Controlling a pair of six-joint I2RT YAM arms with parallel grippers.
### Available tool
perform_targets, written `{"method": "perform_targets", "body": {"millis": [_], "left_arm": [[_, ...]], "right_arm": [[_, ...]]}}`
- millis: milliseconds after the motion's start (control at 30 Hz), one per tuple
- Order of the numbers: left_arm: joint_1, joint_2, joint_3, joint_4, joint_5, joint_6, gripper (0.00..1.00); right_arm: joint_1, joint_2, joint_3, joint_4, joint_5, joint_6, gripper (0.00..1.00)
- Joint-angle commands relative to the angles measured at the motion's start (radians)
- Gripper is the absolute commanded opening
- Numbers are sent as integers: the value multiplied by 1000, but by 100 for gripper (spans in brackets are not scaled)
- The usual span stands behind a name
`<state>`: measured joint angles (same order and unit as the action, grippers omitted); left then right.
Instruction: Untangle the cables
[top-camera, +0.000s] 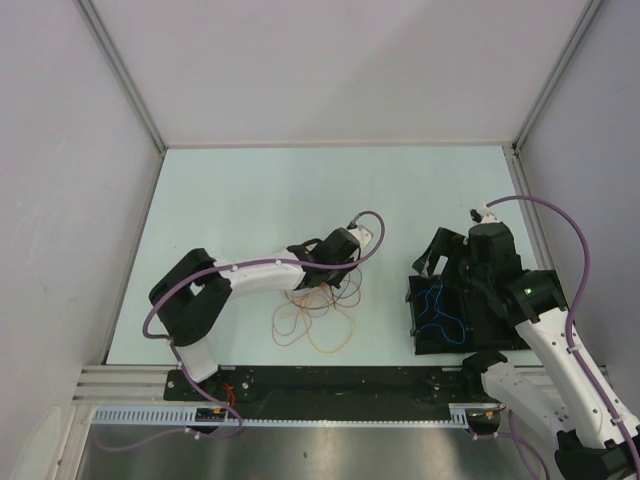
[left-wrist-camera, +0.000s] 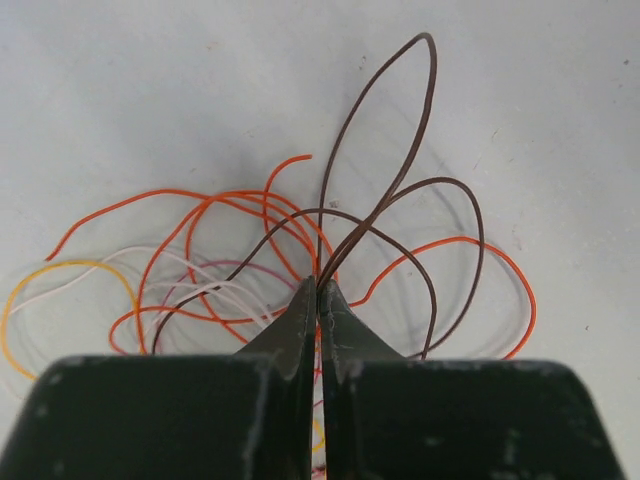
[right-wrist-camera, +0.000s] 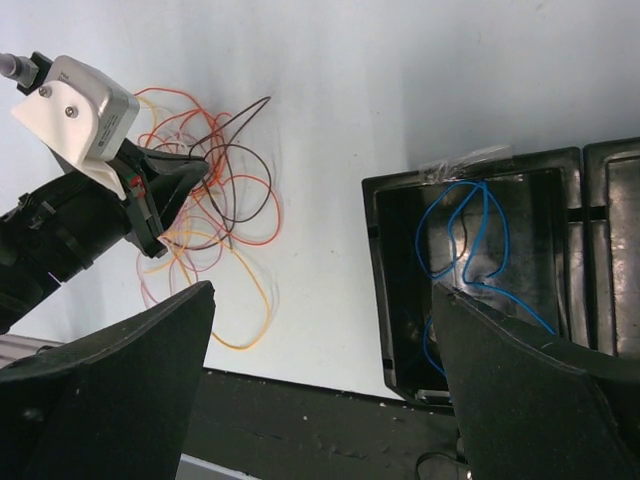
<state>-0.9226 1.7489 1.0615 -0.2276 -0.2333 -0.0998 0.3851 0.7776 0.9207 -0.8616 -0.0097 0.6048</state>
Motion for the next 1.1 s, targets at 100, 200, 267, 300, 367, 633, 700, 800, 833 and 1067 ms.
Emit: {"method": "perform_targets", "body": {"millis": [100, 200, 267, 300, 367, 633, 700, 800, 833, 1067], "left_arm": [[-5, -270, 241, -188, -84, -31, 0], [-5, -331, 412, -318, -78, -14, 0], [-5, -338, 550, -398, -74, 12, 0], [-5, -336, 586, -473, -61, 20, 0], [-5, -347, 644, -531, -34, 34, 0], [-5, -528, 471, -527, 112, 86, 0], [-4, -543, 457, -530, 126, 97, 0], [-4, -546, 442, -543, 158, 126, 0], [-5, -548, 436, -543, 161, 126, 0], [-4, -598, 388, -501, 275, 146, 0]], "right_arm": [[-22, -8, 76, 131, -174, -36, 94], [-20, 8, 122, 248, -294, -33, 95], [-22, 17, 144, 352, -387, -31, 97], [-22, 18, 156, 393, -426, -33, 98], [-22, 26, 162, 516, -536, -25, 100], [-22, 9, 168, 673, -676, -42, 100], [-20, -4, 176, 677, -703, -65, 100], [-18, -17, 184, 688, -740, -76, 100], [-12, -14, 184, 693, -753, -74, 100], [60, 64, 184, 699, -750, -118, 100]]}}
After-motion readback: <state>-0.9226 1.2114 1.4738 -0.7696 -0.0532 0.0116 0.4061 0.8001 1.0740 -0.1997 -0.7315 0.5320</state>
